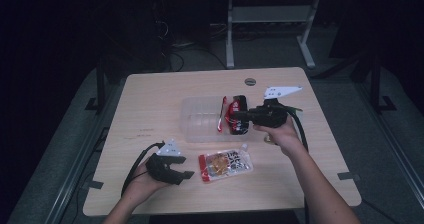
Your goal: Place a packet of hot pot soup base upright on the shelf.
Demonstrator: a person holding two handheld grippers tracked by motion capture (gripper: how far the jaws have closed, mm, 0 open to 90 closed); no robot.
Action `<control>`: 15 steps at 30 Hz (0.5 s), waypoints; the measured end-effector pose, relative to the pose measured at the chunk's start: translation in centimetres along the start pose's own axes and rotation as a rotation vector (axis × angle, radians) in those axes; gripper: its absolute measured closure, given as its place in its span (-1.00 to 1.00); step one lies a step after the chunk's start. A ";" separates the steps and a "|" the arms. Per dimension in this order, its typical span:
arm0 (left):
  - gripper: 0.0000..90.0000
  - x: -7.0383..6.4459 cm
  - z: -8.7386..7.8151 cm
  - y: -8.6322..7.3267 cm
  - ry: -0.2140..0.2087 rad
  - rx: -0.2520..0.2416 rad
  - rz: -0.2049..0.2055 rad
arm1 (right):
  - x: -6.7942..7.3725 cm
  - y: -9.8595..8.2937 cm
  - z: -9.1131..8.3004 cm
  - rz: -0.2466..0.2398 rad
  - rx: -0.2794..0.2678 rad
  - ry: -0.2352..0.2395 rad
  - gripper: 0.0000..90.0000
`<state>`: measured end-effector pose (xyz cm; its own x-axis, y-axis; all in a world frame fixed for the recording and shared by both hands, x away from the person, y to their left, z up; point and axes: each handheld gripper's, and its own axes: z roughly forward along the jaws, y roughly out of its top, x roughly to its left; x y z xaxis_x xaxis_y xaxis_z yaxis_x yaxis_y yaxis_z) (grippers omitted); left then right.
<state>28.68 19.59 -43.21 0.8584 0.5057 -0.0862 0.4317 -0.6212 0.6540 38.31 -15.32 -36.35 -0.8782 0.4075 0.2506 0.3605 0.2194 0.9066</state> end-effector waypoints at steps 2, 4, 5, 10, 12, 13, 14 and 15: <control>-0.16 -0.1 0.0 0.0 -0.001 0.004 0.000 | -0.2 -0.3 0.2 0.009 0.008 -0.003 1.00; -0.16 -0.2 0.2 -0.1 -0.007 -0.003 -0.007 | -0.4 -0.5 0.6 0.016 0.019 -0.005 1.00; -0.16 -0.2 0.2 -0.1 -0.007 -0.003 -0.010 | -0.5 -0.5 0.8 0.018 0.023 -0.003 1.00; -0.17 -0.2 0.4 -0.2 -0.010 0.008 0.002 | -0.6 -0.7 1.9 0.024 0.029 -0.009 1.00; -0.17 -0.2 0.4 -0.2 -0.009 0.013 0.011 | -0.7 -0.7 2.3 0.023 0.036 -0.011 1.00; -0.18 -0.3 0.4 -0.2 -0.007 0.006 0.006 | -0.8 -0.8 2.5 0.024 0.039 -0.017 1.00; -0.18 -0.3 0.4 -0.3 -0.007 0.003 0.006 | -0.8 -0.9 2.7 0.024 0.044 -0.020 1.00; -0.18 -0.3 0.4 -0.3 -0.007 0.008 0.016 | -0.9 -0.9 2.9 0.024 0.049 -0.023 1.00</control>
<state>28.44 19.39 -43.69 0.8670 0.4916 -0.0813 0.4204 -0.6341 0.6489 39.64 -13.36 -38.39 -0.8618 0.4334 0.2635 0.3968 0.2525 0.8825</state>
